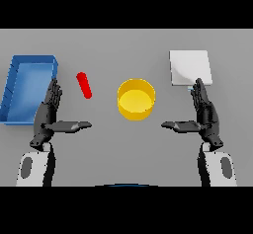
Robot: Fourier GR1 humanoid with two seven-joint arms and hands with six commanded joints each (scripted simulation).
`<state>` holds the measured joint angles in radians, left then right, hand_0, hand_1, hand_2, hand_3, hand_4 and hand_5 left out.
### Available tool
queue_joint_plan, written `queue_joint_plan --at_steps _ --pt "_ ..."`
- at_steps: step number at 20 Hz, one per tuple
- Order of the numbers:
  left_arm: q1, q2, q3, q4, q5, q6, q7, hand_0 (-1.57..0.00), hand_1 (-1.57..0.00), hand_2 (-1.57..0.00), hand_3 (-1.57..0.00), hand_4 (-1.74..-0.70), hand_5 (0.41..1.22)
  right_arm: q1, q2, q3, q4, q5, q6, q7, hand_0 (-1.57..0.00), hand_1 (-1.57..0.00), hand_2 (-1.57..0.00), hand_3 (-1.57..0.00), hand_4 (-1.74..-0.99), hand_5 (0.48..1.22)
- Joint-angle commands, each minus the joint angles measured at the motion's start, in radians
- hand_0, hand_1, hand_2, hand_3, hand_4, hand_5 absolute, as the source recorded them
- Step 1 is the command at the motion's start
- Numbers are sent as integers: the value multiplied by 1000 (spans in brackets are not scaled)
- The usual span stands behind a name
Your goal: Pick up the red beaker and tilt it to pour out 1 green nut into yellow bowl. Pick up the yellow bowl and place it on the metallic measuring scale.
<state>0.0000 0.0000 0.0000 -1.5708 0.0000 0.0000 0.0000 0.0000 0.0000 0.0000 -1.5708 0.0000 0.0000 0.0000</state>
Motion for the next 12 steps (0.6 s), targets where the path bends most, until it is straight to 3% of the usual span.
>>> queue_joint_plan --at_steps 1,6,8,12 --pt "3 -2 -2 -2 -1 1 -2 1 1 1 1 -1202 677 0 0 -1 0 -1 -1 0 1 1 1 1 -1177 572" --pt "34 -12 -18 -31 -10 5 -8 1 1 1 1 -1202 677 -1 -6 -5 -1 -5 1 -1 1 1 1 1 -1177 572" --pt "77 35 -62 -102 -63 -17 -23 1 1 1 1 -1203 677 24 -70 39 -32 114 -15 -33 1 1 1 1 -1178 573" --pt "115 53 -102 -167 -102 -25 12 1 1 1 1 -1197 668 50 -90 71 -73 160 -10 -37 1 1 1 1 -1194 583"
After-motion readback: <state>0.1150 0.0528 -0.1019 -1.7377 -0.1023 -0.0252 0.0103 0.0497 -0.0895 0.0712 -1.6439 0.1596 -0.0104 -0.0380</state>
